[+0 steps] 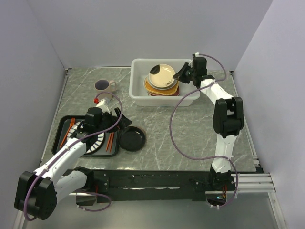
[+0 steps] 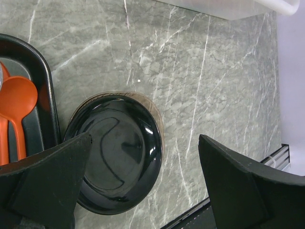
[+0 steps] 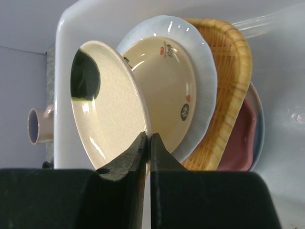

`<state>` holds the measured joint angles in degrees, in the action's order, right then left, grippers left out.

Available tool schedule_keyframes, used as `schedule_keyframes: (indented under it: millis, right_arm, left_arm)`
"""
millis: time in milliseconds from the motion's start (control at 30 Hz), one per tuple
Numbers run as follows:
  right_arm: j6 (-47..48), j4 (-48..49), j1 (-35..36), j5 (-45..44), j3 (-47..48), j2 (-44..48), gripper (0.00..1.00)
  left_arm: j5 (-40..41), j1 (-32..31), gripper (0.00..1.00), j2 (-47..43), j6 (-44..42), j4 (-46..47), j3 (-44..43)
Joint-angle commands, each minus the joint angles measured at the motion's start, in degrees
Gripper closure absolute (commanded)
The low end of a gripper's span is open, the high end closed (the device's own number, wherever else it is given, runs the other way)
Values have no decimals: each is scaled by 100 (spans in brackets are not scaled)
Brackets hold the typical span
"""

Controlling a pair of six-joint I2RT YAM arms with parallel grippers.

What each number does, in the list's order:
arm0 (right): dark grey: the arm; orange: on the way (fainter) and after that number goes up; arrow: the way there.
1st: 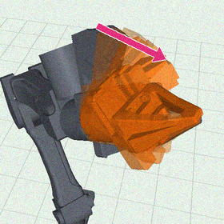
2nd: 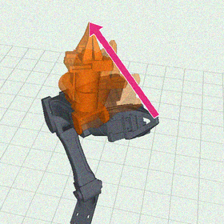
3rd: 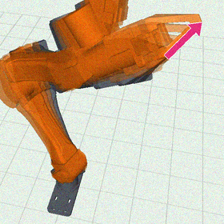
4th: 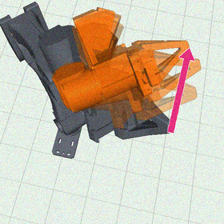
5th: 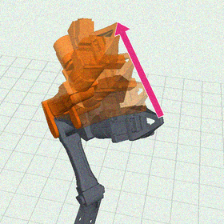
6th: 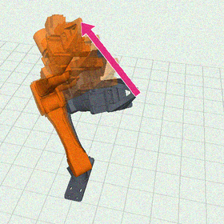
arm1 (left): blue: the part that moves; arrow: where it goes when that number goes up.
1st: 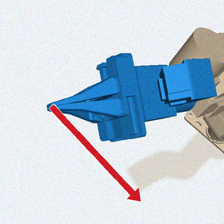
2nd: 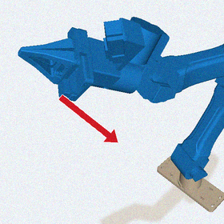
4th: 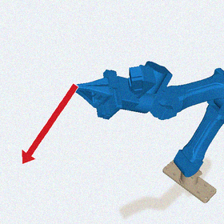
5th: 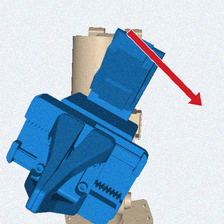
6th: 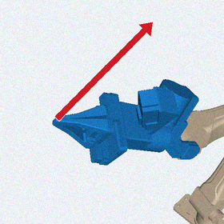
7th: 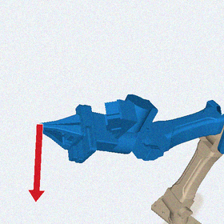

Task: Place the plates into the plastic bin on the countertop
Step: Place the plate in the plastic bin.

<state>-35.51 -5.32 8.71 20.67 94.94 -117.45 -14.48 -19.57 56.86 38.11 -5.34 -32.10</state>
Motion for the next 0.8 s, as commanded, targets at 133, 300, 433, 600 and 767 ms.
schedule_keyframes:
  millis: [133,300,433,600,767]
  right_arm:
    - [-88,163,-62,122,526,-287,100]
    - [-97,32,-62,52,727,-489,98]
    - [-53,-118,-62,8,903,-647,74]
    - [0,30,-62,-325,581,-394,33]
    - [-79,1005,-62,-687,-588,704,12]
  left_arm:
    - [68,24,1,18,-137,104,-139]
    - [68,24,1,36,-146,86,-165]
    - [86,24,1,27,-155,77,-165]
    - [86,24,1,27,-155,69,-174]
    - [86,24,1,-17,-137,60,-157]
